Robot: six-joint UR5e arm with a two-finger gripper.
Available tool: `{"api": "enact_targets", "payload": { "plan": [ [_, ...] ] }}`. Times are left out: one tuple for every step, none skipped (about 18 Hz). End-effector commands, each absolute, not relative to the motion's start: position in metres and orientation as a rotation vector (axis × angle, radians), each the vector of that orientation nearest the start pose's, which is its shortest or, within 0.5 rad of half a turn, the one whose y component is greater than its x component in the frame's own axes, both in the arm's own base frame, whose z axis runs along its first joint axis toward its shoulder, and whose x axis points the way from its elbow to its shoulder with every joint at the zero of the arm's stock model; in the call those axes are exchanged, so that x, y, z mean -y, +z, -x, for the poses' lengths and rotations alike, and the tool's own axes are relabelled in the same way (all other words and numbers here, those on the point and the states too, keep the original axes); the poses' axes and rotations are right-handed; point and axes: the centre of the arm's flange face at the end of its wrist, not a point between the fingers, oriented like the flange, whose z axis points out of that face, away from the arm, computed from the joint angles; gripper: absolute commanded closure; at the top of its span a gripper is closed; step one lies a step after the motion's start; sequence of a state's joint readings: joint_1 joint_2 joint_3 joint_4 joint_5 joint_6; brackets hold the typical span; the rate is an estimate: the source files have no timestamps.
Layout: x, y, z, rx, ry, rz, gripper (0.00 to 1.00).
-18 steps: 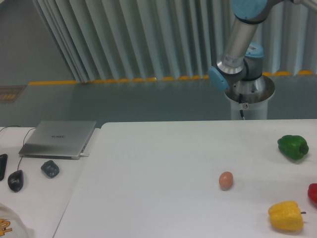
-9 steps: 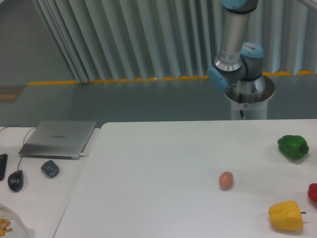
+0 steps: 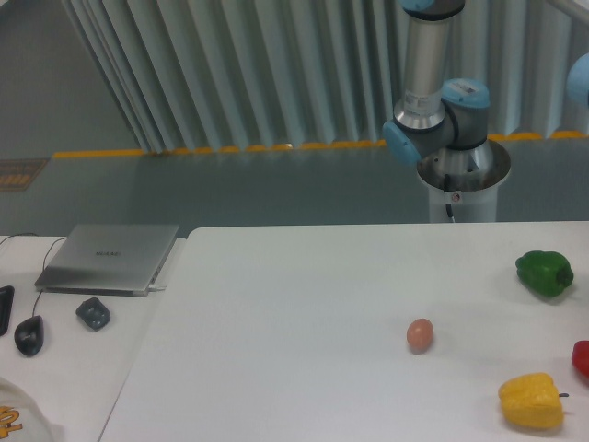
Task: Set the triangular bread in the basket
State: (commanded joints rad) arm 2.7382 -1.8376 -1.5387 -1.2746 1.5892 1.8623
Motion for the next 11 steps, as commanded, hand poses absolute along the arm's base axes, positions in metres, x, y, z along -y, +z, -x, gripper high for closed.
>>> {"api": "enact_targets", "payload": {
  "plan": [
    [-0.3605, 0.389, 0.5035, -1.073, 0.065, 2.972, 0.0],
    [-0.364, 0.3929, 0.5065, -1.08, 0.046, 2.969, 0.0],
    [-0.3656, 0.397, 0.5074, -1.082, 0.048, 2.967, 0.0],
    [-0.3659, 0.3969, 0.508, -1.082, 0.048, 2.967, 0.0],
    [-0.3658, 0.3961, 0.5077, -1.082, 0.045, 2.967, 0.0],
    [-0.3658, 0.3961, 0.5077, -1.082, 0.045, 2.967, 0.0],
    [-0.3667, 0.3961, 0.5071, -1.083, 0.045, 2.965, 0.0],
    [-0.3668, 0.3961, 0.5071, -1.083, 0.045, 2.963, 0.0],
    [-0.367, 0.3961, 0.507, -1.083, 0.045, 2.962, 0.0],
    [-0.367, 0.3961, 0.507, -1.082, 0.045, 2.962, 0.0],
    [-0.3669, 0.3959, 0.5069, -1.083, 0.042, 2.962, 0.0]
  ]
}}
